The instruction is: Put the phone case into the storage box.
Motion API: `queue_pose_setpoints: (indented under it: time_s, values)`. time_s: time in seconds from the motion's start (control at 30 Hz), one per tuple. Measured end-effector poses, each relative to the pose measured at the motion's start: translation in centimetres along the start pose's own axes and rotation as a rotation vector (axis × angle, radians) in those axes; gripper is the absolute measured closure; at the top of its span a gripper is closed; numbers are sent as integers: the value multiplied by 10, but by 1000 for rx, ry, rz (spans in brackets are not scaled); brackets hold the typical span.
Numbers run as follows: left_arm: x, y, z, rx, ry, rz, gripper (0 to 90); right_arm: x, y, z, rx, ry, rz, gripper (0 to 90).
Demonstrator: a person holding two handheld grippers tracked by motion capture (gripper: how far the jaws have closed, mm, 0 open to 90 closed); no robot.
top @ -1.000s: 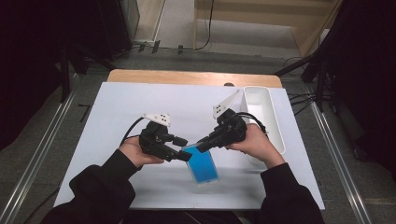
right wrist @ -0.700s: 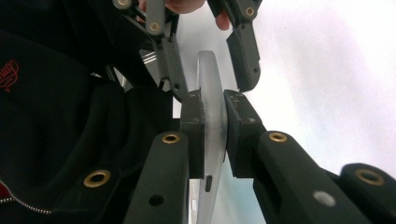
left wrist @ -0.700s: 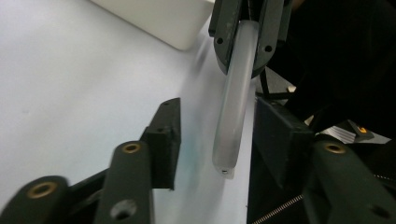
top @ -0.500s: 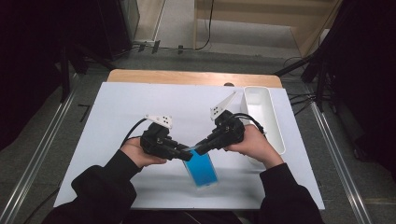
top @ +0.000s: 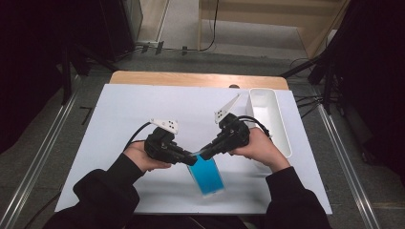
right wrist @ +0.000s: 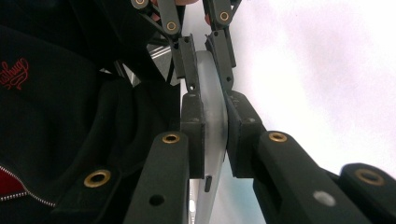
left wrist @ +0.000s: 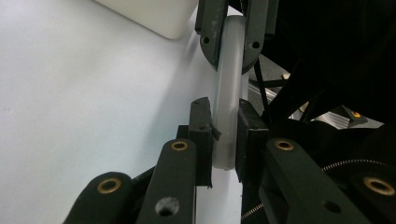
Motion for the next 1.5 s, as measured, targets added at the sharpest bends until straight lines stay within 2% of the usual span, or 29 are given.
queue_pose_setpoints:
  time_s: [0.1,0.23,0.57,0.73,1.03,1.17,1.3,1.5]
  values:
    - [0,-1,1,19,9,1,787,0,0,1,5,-5,-2,772]
    - [-1,-1,0,9,11,15,791,0,1,1,7,-4,-10,771]
    - [-3,-1,-1,0,19,12,793,1,0,1,13,-3,7,755]
    - [-4,0,-3,-11,18,5,794,0,-1,-1,12,1,16,708]
    - [-6,0,-3,-15,16,0,794,-11,-6,-5,7,51,48,588]
    - [-7,1,-4,-19,19,-4,794,-19,-8,-8,4,95,87,542]
    - [-9,2,-6,-30,16,-11,794,-27,-9,-10,25,136,128,497]
    - [-14,4,-9,-46,19,-32,793,-36,-9,-11,-3,198,234,444]
Point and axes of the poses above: each handheld gripper's, and its own axes: x roughly forward along the jaws, z roughly out of its underside, y roughly to its right, the point moved 2 cm from there along x, roughly forward along the jaws, and after that the axes turned 15 degrees about y, right-handed, at the moved point
